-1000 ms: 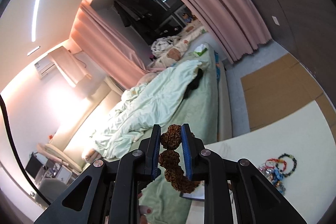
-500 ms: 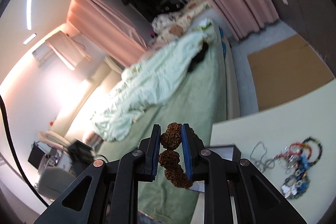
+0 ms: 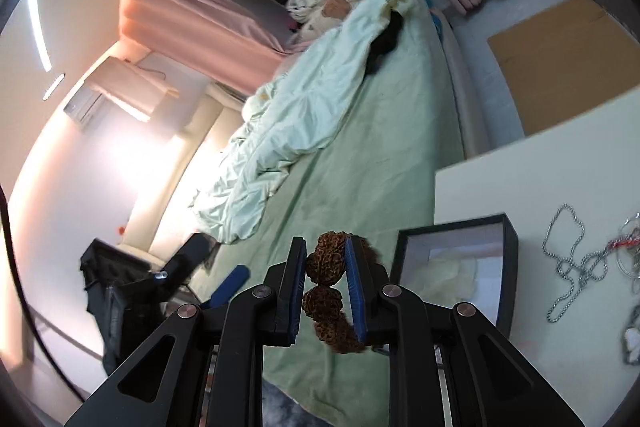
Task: Organize jewelry
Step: 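Lower the brown bead bracelet into the black box and open the right gripper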
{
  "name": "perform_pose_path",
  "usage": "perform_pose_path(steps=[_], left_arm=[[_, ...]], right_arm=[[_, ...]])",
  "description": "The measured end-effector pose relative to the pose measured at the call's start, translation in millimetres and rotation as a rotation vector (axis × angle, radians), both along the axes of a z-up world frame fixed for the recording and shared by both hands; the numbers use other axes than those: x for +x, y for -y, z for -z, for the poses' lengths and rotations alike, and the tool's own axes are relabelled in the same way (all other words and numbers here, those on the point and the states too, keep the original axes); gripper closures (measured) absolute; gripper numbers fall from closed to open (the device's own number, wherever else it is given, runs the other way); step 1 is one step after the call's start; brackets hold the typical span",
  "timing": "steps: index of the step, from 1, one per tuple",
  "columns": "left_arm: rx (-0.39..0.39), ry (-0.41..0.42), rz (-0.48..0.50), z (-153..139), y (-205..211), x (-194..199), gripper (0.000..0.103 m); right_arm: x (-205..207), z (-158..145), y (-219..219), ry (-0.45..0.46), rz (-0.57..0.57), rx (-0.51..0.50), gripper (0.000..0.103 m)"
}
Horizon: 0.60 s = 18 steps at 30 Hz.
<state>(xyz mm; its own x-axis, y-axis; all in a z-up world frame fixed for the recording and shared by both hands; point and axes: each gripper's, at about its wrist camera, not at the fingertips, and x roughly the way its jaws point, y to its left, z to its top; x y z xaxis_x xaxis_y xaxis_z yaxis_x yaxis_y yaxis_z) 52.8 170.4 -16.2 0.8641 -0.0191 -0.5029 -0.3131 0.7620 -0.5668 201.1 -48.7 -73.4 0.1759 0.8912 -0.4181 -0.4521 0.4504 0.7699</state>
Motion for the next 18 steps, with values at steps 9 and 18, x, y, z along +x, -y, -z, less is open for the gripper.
perform_pose_path(steps=[9, 18], left_arm=[[0.007, 0.003, 0.010, 1, 1, 1, 0.000], [0.034, -0.025, 0.058, 2, 19, 9, 0.000]], right_arm=[[12, 21, 12, -0.050, 0.032, -0.198, 0.060], [8, -10, 70, 0.023, 0.144, -0.242, 0.060]])
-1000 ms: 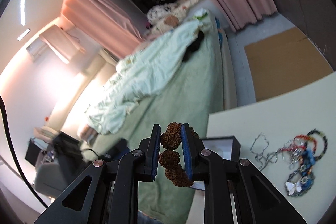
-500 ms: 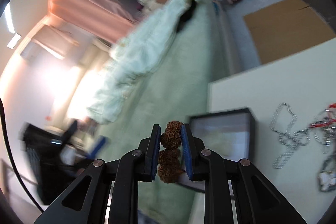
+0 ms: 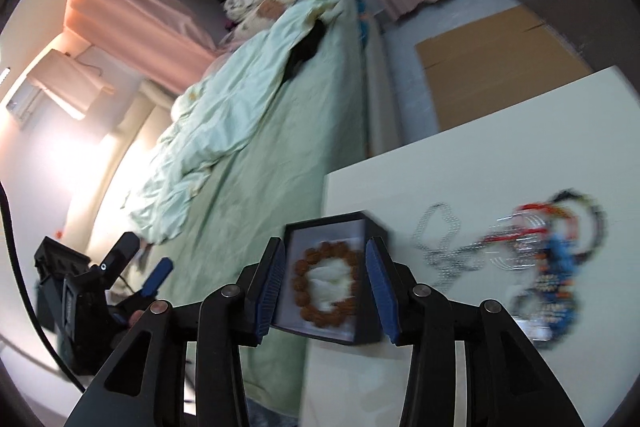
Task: Organize jewelry
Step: 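Lower the brown bead bracelet into the black box and open the right gripper, then grasp the blue flower bracelet with the left gripper while the right grasps the red string bracelet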
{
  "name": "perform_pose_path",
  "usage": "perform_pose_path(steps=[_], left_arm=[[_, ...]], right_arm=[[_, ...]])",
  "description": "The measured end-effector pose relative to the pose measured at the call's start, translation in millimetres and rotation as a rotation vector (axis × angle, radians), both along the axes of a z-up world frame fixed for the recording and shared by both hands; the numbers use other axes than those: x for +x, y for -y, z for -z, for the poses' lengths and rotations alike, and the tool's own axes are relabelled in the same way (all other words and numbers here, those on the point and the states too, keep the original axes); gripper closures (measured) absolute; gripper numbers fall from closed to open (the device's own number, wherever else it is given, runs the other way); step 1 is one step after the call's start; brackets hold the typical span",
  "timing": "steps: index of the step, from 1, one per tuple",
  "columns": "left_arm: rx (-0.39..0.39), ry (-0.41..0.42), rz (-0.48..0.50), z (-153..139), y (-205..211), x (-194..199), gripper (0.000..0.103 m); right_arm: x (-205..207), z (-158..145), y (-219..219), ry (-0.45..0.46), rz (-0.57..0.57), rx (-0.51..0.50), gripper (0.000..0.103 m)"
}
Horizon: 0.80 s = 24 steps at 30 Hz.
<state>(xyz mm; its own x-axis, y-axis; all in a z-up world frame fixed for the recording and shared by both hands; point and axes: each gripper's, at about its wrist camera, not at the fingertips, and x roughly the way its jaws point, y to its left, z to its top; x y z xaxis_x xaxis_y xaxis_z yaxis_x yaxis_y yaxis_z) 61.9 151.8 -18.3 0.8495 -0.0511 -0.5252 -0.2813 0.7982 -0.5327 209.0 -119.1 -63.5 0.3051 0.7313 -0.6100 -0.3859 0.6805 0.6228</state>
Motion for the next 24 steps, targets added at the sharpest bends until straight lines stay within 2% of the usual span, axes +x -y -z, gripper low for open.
perform_pose_path(steps=[4, 11, 13, 15, 17, 22, 24], left_arm=[[0.044, -0.017, 0.050, -1, 23, 9, 0.000], [0.144, -0.053, 0.171, -1, 80, 30, 0.000], [0.164, -0.065, 0.207, 2, 95, 36, 0.000], [0.190, -0.077, 0.244, 4, 113, 43, 0.000], [0.211, -0.085, 0.287, 7, 130, 50, 0.000], [0.245, -0.101, 0.379, 15, 165, 64, 0.000], [0.250, -0.108, 0.416, 19, 179, 71, 0.005]], right_arm=[[0, -7, 43, 0.012, 0.070, -0.027, 0.060], [3, -8, 90, -0.008, 0.144, -0.060, 0.059], [3, -5, 98, -0.026, 0.153, -0.052, 0.050], [1, -3, 109, -0.039, 0.182, -0.063, 0.026], [0, 2, 119, -0.046, 0.203, -0.072, 0.016], [2, 17, 153, -0.107, 0.281, -0.051, 0.016], [7, 18, 165, -0.114, 0.313, -0.058, 0.016]])
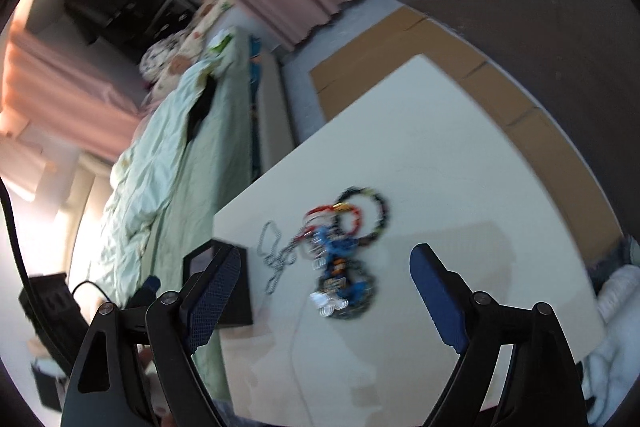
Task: Organize jewelry
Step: 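Grasp the blue flower bracelet with the left gripper while the right grasps the red string bracelet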
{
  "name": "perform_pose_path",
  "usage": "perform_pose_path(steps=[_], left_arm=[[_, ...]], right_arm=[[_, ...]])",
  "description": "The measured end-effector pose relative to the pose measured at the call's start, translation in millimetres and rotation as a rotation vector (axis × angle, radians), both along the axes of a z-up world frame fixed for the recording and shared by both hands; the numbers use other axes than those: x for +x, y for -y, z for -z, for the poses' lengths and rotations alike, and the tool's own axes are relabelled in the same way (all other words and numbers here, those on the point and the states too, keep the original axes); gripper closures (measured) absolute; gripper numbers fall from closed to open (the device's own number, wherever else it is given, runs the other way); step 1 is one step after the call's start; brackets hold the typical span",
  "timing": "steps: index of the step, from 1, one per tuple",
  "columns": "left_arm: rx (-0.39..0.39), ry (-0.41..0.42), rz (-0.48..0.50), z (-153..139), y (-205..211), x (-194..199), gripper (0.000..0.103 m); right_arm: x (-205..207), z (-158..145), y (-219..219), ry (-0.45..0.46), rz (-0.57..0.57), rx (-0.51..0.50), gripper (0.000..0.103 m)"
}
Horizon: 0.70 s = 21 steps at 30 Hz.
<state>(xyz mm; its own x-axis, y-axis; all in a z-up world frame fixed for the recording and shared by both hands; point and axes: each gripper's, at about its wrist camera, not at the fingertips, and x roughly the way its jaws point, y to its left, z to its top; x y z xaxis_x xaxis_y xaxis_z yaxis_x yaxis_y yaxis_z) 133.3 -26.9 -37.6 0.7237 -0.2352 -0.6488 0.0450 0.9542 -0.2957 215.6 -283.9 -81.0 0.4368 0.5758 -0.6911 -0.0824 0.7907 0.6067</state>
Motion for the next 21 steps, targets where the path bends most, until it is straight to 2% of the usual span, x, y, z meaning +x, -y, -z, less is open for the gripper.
perform_pose_path(steps=[7, 11, 16, 20, 21], left_arm=[[-0.021, -0.072, 0.080, 24, 37, 26, 0.022], [0.008, -0.119, 0.115, 43, 60, 40, 0.033], [0.045, -0.159, 0.137, 64, 79, 55, 0.038], [0.076, -0.201, 0.148, 81, 91, 67, 0.044], [0.085, -0.210, 0.150, 85, 92, 69, 0.049]], right_arm=[[9, -7, 25, 0.028, 0.029, -0.045, 0.016], [20, -4, 36, 0.020, 0.043, -0.065, 0.016], [28, 0, 36, 0.011, 0.031, -0.084, 0.018], [35, 2, 32, 0.005, 0.011, -0.100, 0.022], [36, 2, 31, 0.005, 0.010, -0.106, 0.022]])
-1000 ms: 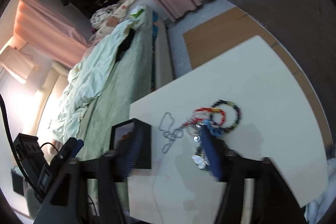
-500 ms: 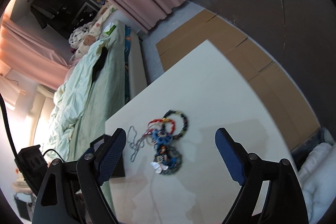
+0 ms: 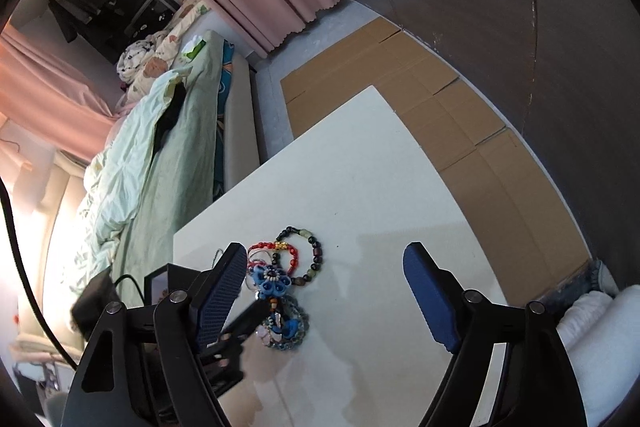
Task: Organize jewelry
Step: 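Grasp the blue flower bracelet with the left gripper while the right grasps the red string bracelet, then place the blue flower bracelet into the black box with the left gripper while the right lifts the red bracelet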
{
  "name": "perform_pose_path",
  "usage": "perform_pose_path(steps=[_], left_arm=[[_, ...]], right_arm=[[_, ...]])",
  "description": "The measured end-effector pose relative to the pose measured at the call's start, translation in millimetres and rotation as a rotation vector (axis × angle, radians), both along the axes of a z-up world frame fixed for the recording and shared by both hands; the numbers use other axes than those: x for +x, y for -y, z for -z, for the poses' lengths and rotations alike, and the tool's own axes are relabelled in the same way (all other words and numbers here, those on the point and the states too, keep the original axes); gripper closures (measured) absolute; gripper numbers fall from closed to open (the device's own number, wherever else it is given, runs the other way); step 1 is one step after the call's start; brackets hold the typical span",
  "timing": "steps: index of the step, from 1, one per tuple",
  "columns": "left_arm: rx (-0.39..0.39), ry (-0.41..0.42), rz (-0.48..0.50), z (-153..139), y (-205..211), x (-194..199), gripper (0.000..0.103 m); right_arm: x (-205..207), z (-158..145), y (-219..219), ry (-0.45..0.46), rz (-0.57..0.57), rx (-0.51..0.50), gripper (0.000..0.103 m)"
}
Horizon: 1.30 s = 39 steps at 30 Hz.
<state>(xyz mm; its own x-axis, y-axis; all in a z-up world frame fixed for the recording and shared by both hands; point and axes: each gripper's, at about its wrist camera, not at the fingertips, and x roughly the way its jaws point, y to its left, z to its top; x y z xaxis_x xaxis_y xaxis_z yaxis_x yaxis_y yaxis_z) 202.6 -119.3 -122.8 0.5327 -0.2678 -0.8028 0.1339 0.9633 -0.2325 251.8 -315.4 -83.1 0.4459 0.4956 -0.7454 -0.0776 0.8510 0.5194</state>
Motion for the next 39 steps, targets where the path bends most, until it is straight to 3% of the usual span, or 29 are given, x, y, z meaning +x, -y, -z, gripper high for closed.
perform_pose_path(steps=[1, 3, 6, 16, 18, 21, 35, 39], left_arm=[[0.009, -0.006, 0.001, 3, 1, 2, 0.055], [0.025, -0.022, 0.003, 9, 2, 6, 0.086], [0.011, -0.013, 0.007, 8, -2, 8, 0.093], [-0.084, 0.060, -0.048, -25, -38, 0, 0.094], [-0.099, 0.072, -0.064, -30, -46, -2, 0.094], [-0.139, 0.086, -0.088, -38, -60, -4, 0.094], [-0.190, 0.150, -0.185, -62, -109, -17, 0.094], [-0.199, 0.159, -0.202, -64, -118, -20, 0.094]], right_arm=[[2, 0, -1, 0.000, -0.001, -0.008, 0.022], [4, 2, -2, -0.001, -0.007, -0.015, 0.022], [9, 4, -6, -0.007, -0.023, -0.028, 0.022], [19, 23, -35, -0.053, -0.083, -0.068, 0.032], [20, 26, -43, -0.059, -0.097, -0.081, 0.042], [21, 32, -55, -0.071, -0.127, -0.092, 0.048], [31, 57, -109, -0.092, -0.226, -0.178, 0.064], [36, 65, -117, -0.097, -0.236, -0.205, 0.076]])
